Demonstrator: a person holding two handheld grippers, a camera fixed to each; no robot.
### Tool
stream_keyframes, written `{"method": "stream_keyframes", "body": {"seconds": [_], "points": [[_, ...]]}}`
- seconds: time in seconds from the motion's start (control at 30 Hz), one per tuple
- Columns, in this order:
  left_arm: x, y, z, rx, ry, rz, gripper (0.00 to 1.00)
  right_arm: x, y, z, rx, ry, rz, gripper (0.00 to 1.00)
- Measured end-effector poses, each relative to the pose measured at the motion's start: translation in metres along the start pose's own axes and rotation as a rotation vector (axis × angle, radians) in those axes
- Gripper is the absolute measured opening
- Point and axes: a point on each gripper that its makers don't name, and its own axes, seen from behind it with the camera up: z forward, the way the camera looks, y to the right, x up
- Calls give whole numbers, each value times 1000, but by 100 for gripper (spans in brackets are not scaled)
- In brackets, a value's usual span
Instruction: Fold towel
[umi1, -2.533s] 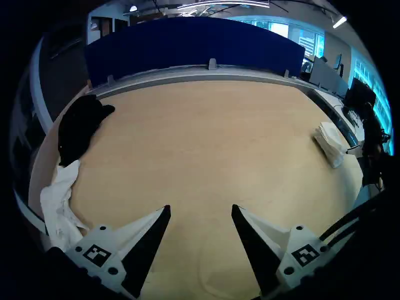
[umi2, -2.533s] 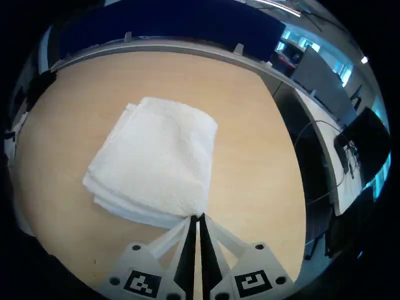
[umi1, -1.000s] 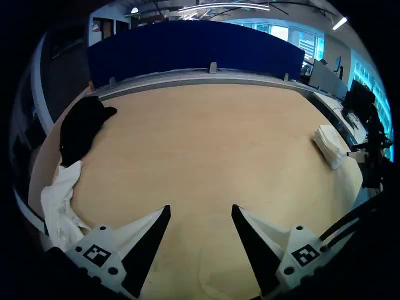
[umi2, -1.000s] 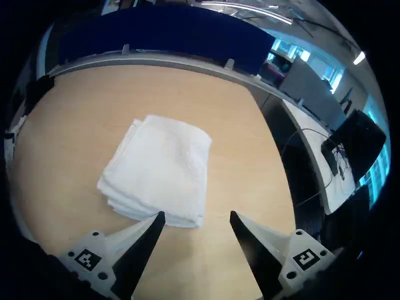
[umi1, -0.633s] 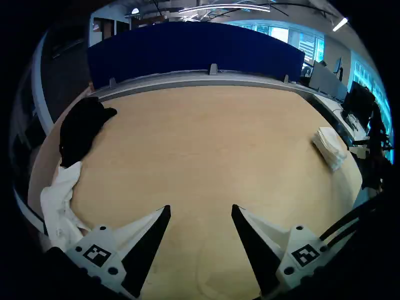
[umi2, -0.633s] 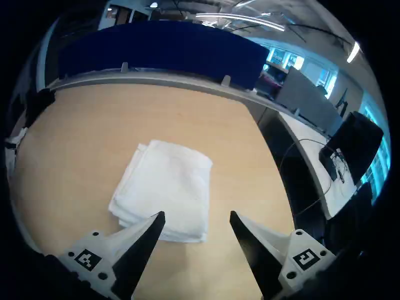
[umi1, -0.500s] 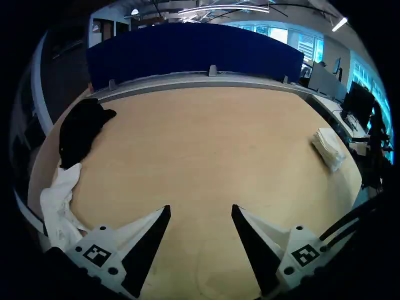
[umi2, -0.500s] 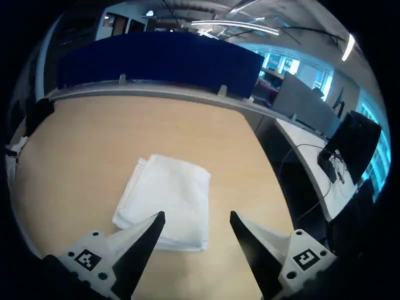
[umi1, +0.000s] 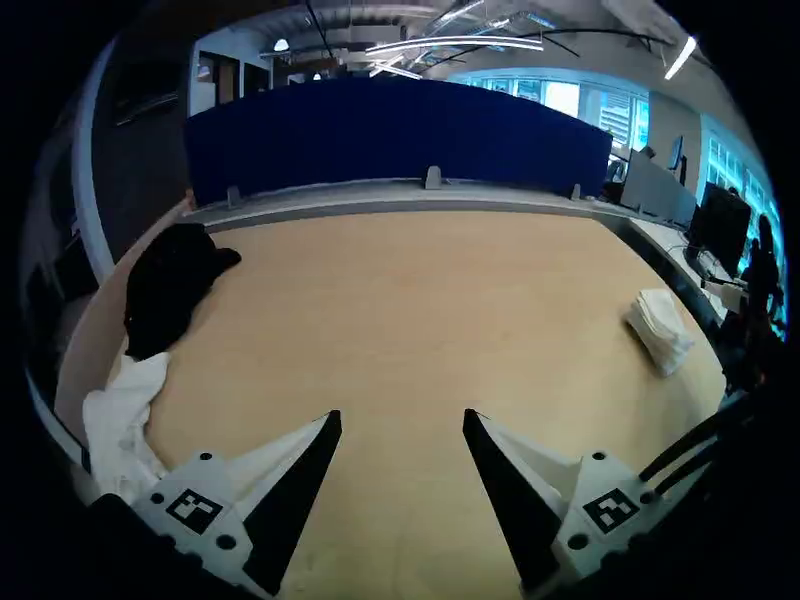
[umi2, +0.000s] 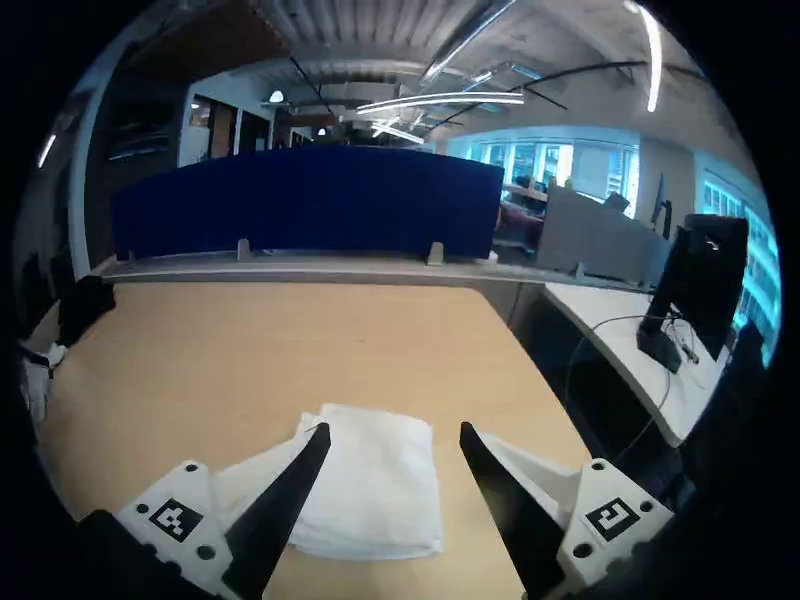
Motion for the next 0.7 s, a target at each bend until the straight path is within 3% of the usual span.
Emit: {"method": "stream_keyframes", "body": {"seconds": [0.37, 0.7], "points": [[62, -28, -10, 79, 184, -27, 90, 43, -27, -5, 30, 106, 26, 100], [103, -44, -25, 114, 307, -28, 90, 83, -64, -4, 48, 183, -2, 100]]}}
